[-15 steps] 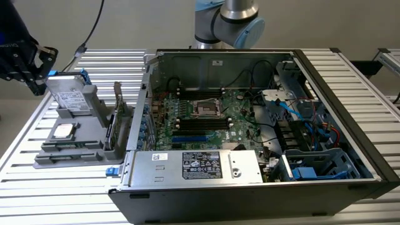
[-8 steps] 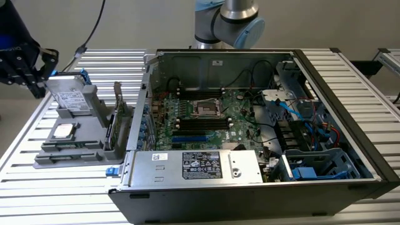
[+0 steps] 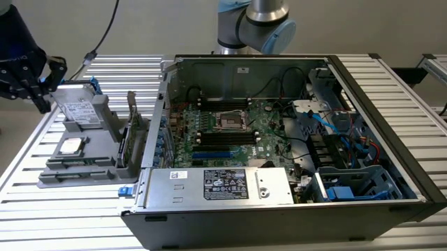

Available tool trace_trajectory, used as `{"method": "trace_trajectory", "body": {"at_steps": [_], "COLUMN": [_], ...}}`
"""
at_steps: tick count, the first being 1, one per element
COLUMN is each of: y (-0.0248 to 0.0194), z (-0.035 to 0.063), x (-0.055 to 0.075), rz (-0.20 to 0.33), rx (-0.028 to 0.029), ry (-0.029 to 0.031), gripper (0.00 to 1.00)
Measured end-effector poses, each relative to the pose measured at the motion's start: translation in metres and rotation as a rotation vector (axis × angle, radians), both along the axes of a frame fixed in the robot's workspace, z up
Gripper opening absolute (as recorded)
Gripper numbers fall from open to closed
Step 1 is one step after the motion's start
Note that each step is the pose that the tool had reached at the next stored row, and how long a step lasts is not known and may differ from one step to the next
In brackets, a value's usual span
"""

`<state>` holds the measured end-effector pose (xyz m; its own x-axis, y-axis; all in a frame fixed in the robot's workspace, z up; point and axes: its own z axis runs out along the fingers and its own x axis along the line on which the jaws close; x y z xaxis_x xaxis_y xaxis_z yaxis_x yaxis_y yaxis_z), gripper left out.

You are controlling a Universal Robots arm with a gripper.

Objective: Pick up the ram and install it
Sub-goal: 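Pick up the ram and move it above insertion slot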

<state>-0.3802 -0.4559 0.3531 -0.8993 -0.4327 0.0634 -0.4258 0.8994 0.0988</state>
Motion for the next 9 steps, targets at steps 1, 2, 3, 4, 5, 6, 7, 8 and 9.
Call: {"method": "trace_trajectory", "body": {"at_steps": [1, 2, 3, 4, 5, 6, 7, 8, 9], "y": [0.0000, 0.0000, 0.0000, 0.0000, 0.0000, 0.0000, 0.0000, 0.0000, 0.0000], "z": [-0.0008, -0.0017, -0.0025, -0.0033, -0.0041, -0.0049, -0.0056, -0.0064, -0.0071], "x": [0.0000, 0.0000, 0.0000, 0.0000, 0.0000, 0.0000, 0.0000, 0.0000, 0.0000], "rz": [0.018, 0.037, 0.055, 0.073, 0.092, 0.110, 0.128, 0.146, 0.164], "rx": [-0.0001, -0.0001, 0.0000, -0.0001, 0.0000, 0.0000, 0.0000, -0.0001, -0.0001], "ry": [0.0000, 0.0001, 0.0000, 0.0001, -0.0001, 0.0000, 0.0000, 0.0000, 0.0001], "gripper": [0.10, 0.10, 0.10, 0.10, 0.10, 0.10, 0.10, 0.10, 0.10]}}
